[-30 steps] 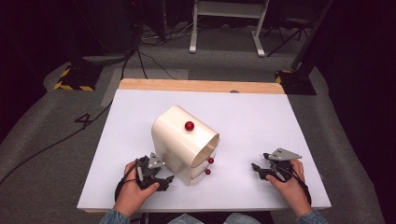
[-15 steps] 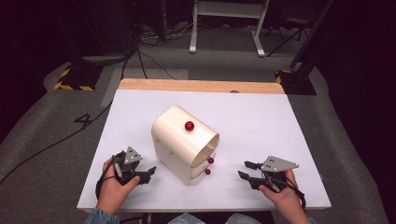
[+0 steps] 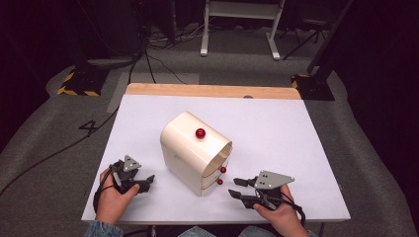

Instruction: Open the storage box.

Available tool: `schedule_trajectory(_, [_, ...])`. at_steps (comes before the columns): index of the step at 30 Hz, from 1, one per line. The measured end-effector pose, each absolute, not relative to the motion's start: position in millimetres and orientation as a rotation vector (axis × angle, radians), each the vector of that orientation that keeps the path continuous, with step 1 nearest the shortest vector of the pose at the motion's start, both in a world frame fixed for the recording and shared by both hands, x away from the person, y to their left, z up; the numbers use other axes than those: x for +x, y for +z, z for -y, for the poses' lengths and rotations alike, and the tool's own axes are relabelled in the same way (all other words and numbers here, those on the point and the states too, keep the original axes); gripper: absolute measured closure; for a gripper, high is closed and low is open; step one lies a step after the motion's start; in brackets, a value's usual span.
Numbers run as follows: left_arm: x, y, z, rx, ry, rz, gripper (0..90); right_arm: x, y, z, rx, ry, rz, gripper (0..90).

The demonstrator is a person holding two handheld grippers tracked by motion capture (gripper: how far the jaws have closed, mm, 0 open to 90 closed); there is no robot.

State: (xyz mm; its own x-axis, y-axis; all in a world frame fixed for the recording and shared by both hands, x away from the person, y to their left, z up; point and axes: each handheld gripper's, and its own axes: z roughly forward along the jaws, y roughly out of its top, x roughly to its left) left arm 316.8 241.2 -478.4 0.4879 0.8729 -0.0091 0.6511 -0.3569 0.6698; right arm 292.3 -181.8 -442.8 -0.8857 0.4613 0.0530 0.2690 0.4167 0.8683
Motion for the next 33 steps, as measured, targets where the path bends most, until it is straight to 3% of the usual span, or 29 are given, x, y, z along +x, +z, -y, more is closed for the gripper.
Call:
schedule_trajectory(12, [315, -482, -243, 2.1, 0.475, -1.237, 23.3, 306, -453, 158, 0.643, 1.446, -2.485, 63.4])
schedule_trajectory(18, [315, -482, -243, 2.099, 0.47, -1.238, 23.3, 309, -458, 151, 0.661, 1.421, -2.49, 73.2])
schedule_trajectory(33, [315, -482, -243, 2.104, 0.469, -1.234, 23.2, 298, -453, 165, 0.666, 1.429, -2.486, 73.8])
